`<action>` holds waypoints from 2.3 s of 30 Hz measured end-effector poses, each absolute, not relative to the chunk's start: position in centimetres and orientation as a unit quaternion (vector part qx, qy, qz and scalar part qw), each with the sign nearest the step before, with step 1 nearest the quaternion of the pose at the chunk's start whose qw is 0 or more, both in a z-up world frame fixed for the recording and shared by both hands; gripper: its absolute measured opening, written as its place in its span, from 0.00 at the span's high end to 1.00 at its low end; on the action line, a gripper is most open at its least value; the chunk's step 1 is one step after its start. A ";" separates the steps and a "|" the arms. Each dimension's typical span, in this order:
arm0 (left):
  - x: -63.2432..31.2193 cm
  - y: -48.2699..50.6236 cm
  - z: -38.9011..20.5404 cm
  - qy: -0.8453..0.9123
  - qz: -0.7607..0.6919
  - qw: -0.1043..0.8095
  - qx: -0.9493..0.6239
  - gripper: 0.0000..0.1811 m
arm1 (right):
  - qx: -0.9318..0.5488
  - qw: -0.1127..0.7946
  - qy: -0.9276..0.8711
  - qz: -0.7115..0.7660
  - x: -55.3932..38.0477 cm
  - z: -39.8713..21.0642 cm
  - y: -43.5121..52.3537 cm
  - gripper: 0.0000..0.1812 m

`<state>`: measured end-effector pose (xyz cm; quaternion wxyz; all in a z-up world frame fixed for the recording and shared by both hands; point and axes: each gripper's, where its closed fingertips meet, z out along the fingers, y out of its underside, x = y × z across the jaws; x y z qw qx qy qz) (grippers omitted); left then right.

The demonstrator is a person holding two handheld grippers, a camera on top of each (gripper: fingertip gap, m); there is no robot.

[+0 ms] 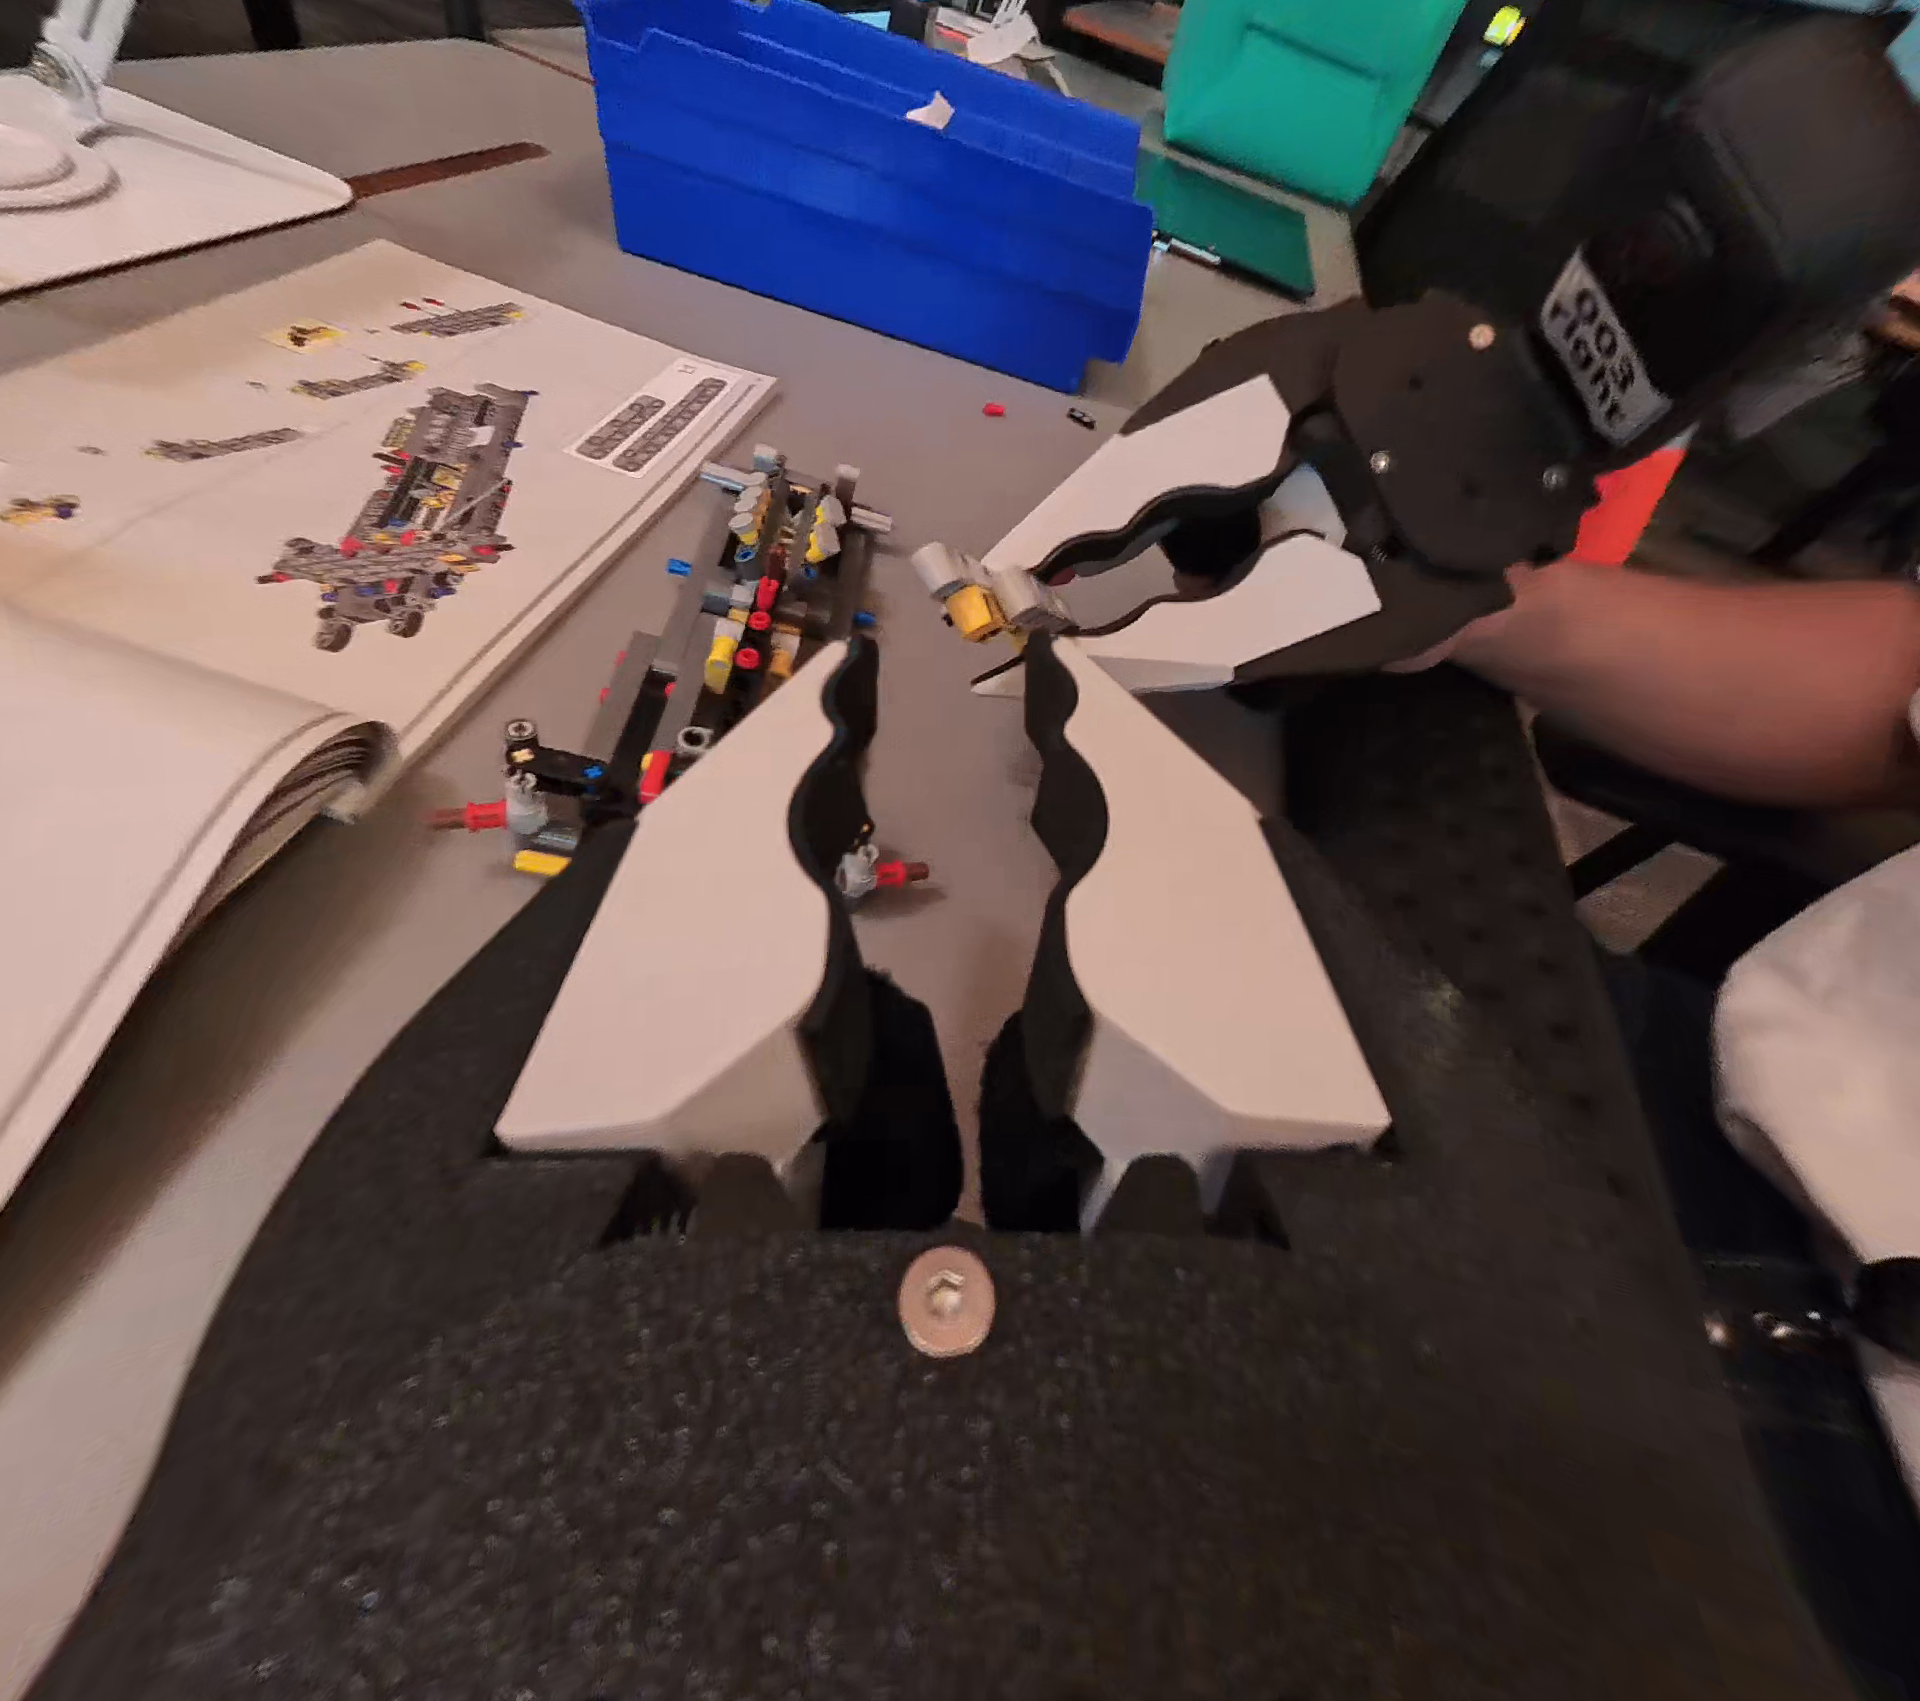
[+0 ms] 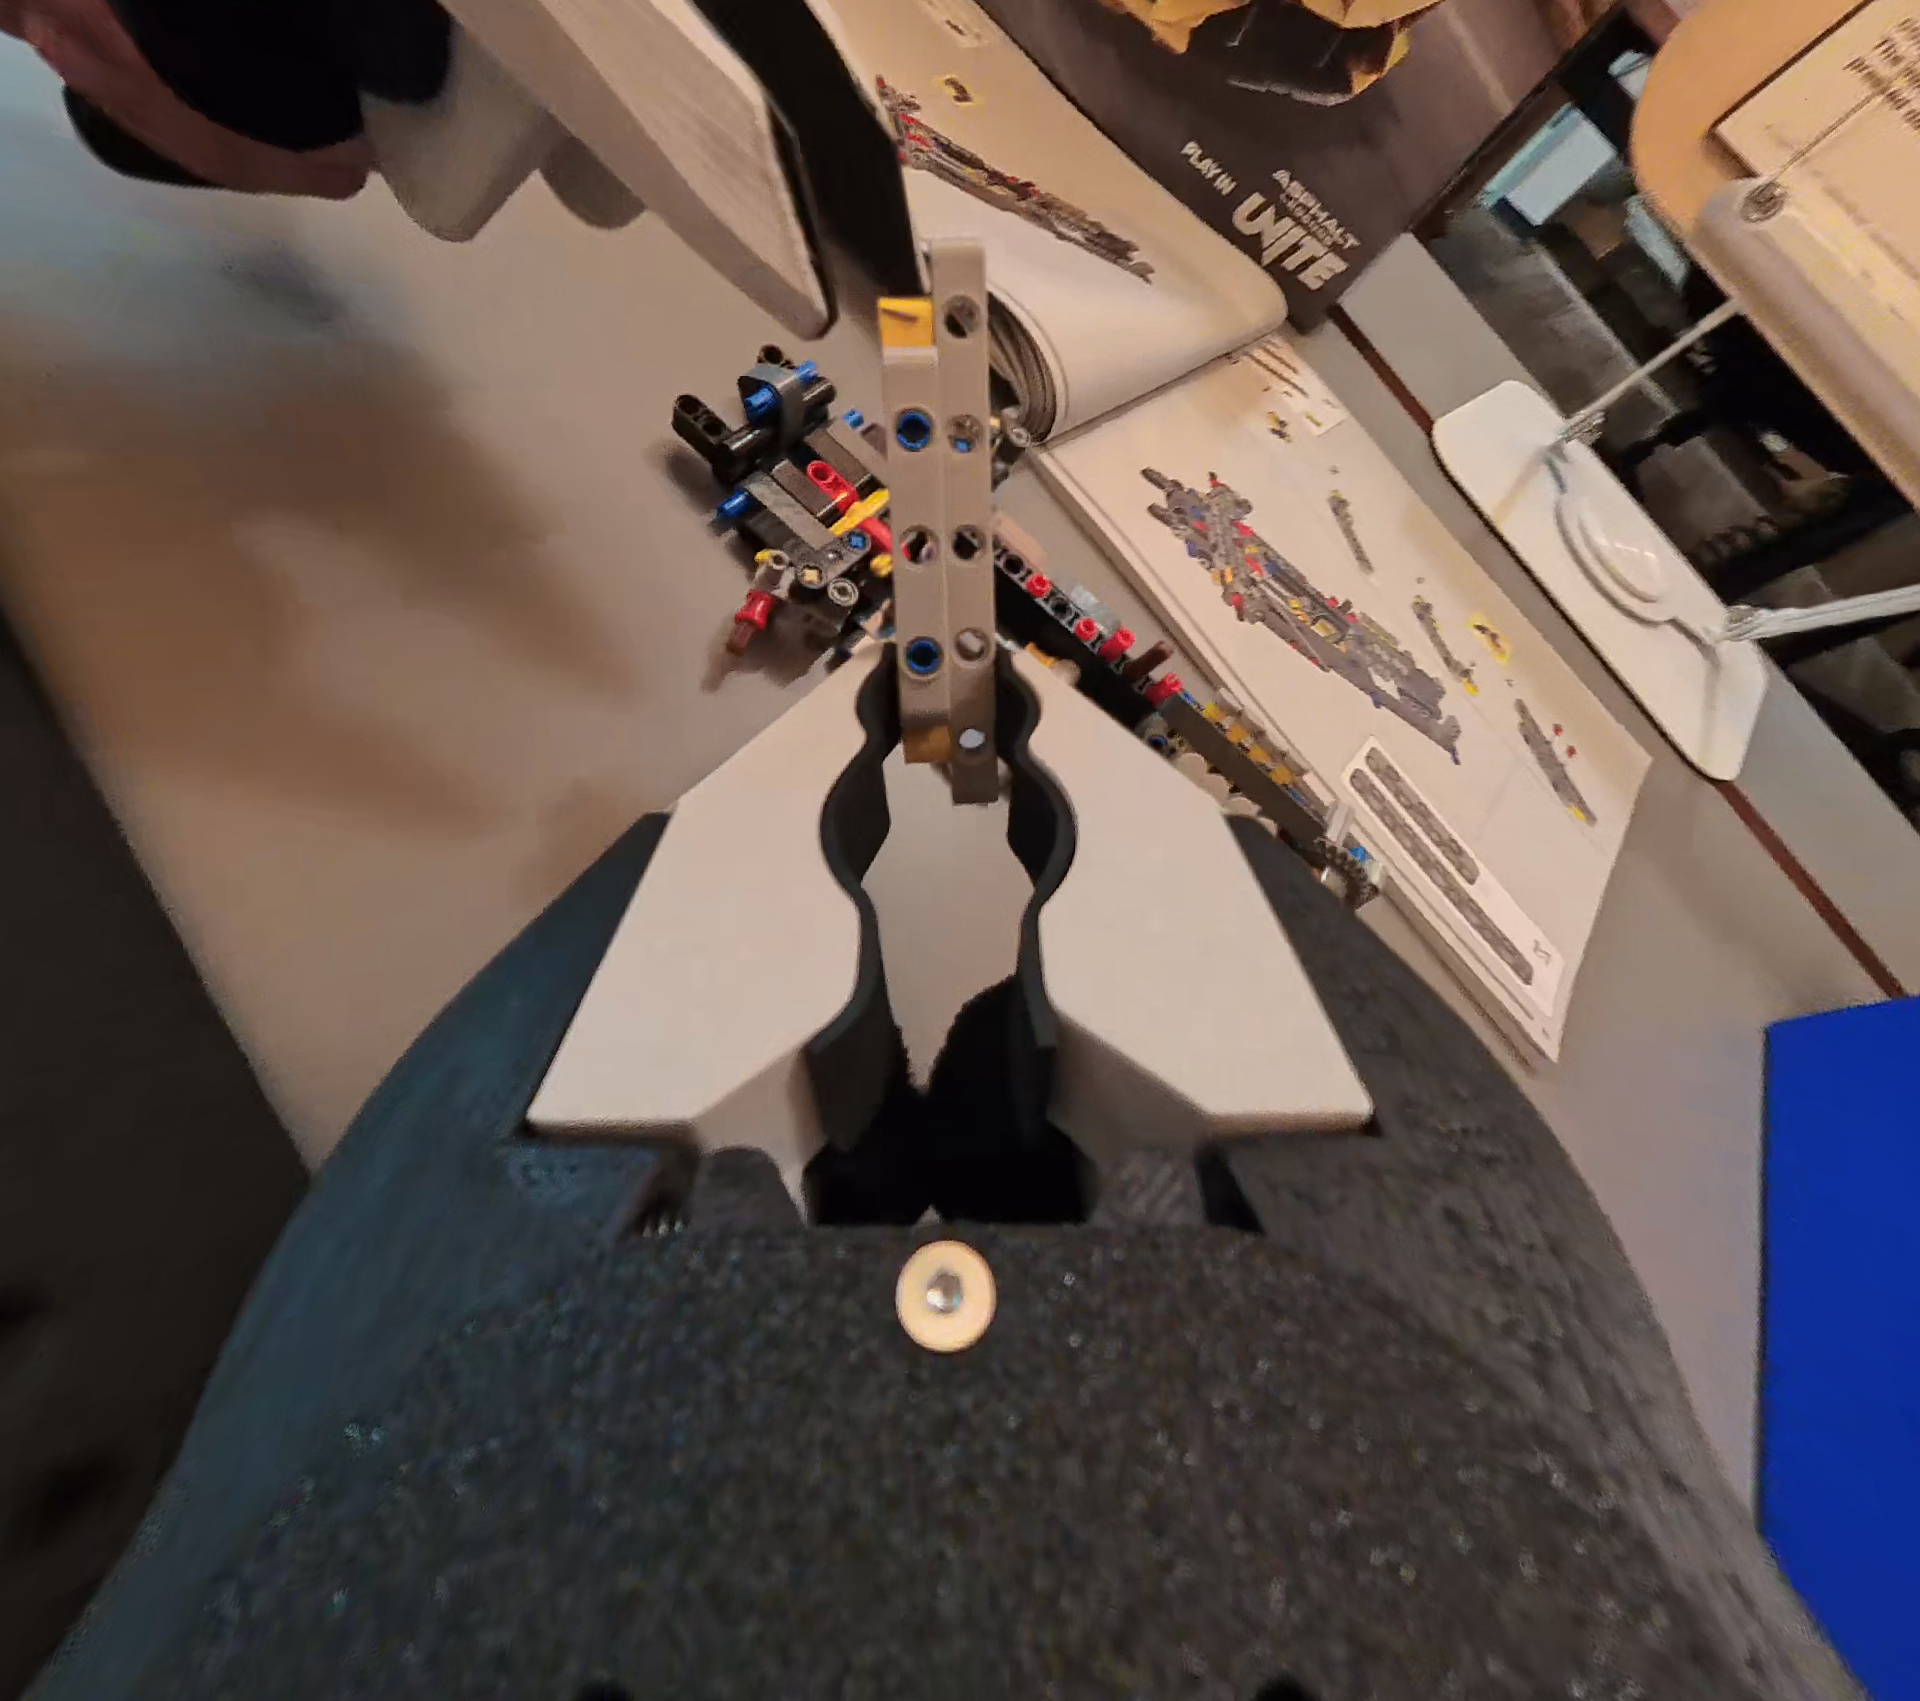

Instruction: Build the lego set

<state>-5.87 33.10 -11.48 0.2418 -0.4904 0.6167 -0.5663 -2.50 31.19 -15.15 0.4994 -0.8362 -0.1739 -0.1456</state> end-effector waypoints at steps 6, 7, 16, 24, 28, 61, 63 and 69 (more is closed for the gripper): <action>-5.9 32.8 -11.2 0.609 -0.583 0.229 -0.486 0.94 | -0.830 0.495 -0.193 -0.169 -3.2 -15.3 31.4 0.91; -6.0 32.7 -11.3 0.612 -0.582 0.229 -0.485 0.94 | -0.830 0.494 -0.195 -0.169 -3.2 -15.3 31.4 0.91; -6.7 33.2 -11.5 0.627 -0.576 0.209 -0.480 0.96 | -0.831 0.497 -0.197 -0.154 -3.5 -15.4 31.3 0.91; -6.8 34.1 -11.7 0.641 -0.550 0.237 -0.480 0.98 | -0.830 0.518 -0.166 -0.127 -2.5 -14.7 31.1 0.91; -6.9 33.7 -12.7 0.664 -0.525 0.240 -0.475 0.93 | -0.824 0.500 -0.191 -0.184 -2.3 -15.1 31.1 0.91; -8.3 32.8 -14.2 0.697 -0.525 0.164 -0.460 0.95 | -0.733 0.445 -0.343 -0.383 -3.7 -15.7 30.6 0.91; -8.4 33.1 -14.3 0.701 -0.518 0.169 -0.461 0.94 | -0.741 0.437 -0.341 -0.379 -3.4 -16.0 30.6 0.91; -8.9 32.6 -13.8 0.696 -0.541 0.137 -0.452 0.89 | -0.746 0.432 -0.348 -0.368 -3.9 -16.4 30.6 0.91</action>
